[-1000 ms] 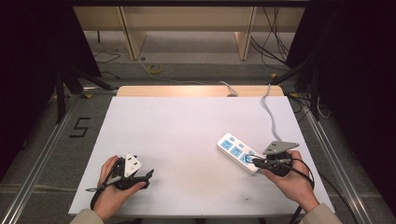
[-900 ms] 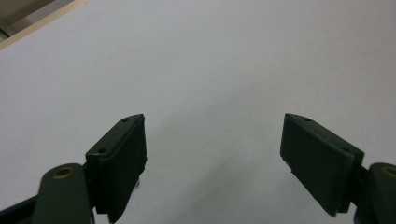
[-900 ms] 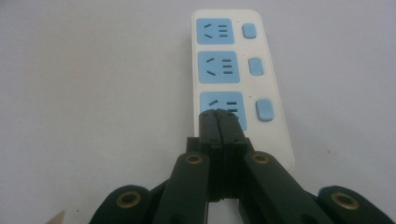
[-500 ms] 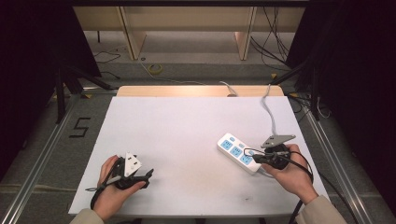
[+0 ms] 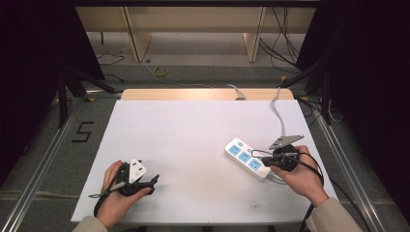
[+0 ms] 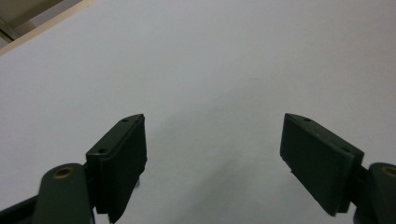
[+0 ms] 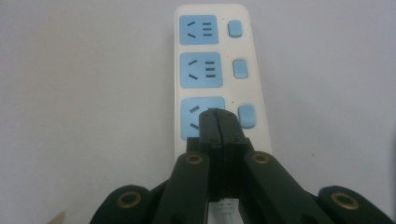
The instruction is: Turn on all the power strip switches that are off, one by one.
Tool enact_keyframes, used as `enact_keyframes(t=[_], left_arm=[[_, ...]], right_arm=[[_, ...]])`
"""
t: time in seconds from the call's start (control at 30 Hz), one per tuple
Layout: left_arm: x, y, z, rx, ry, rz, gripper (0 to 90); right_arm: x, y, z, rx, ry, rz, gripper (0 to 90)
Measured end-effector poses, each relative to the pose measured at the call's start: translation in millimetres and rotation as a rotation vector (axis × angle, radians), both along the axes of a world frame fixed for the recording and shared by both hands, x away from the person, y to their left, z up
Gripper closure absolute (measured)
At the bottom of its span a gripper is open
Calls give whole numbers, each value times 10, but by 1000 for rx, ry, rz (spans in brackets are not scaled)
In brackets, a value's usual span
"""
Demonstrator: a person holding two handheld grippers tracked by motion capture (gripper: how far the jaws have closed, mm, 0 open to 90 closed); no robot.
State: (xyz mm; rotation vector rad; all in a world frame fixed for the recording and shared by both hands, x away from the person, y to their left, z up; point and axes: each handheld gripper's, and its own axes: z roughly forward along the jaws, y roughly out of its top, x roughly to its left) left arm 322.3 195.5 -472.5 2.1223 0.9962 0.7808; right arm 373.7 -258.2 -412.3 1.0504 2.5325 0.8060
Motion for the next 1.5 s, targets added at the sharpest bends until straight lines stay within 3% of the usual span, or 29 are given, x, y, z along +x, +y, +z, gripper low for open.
enact_keyframes(t=[1.5], left_arm=[[7, -27, 2, 16, -3, -11, 229]], right_arm=[[255, 3, 1, -74, 63, -19, 900]])
